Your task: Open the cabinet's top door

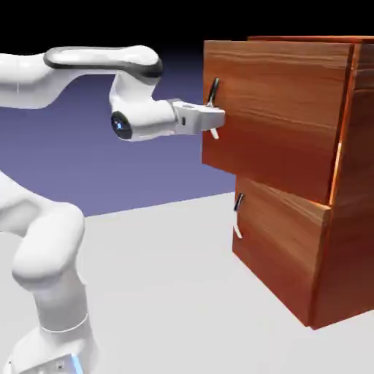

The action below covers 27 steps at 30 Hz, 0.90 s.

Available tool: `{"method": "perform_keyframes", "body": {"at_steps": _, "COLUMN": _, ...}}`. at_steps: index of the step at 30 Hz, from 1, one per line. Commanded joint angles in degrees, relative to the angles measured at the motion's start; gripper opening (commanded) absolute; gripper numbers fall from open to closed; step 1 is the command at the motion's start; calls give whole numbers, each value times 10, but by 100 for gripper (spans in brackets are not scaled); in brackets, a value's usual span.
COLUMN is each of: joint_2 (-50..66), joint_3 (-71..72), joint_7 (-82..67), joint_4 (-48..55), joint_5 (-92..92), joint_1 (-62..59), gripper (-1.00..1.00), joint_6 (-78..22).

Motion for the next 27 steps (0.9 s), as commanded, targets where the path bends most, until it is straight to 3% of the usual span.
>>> {"method": "perform_keyframes", "body": {"at_steps": 1, "joint_2": -7, "joint_3": -19, "joint_7": 10, "joint_4": -13, "joint_5": -21, "joint_1": 21, "gripper": -100, "joint_6": -5}}
{"method": "perform_keyframes", "body": {"at_steps": 14, "joint_2": -145, "joint_3": -253, "joint_7": 166, "joint_4": -163, "joint_5": -342, "joint_1": 216, "gripper": -100, "joint_6": -77}}
{"method": "perform_keyframes", "body": {"at_steps": 27, "joint_2": -277, "joint_3": -442, "joint_7": 321, "joint_4": -237, "joint_5": -666, "joint_1": 212, "gripper": -100, "joint_6": -239}}
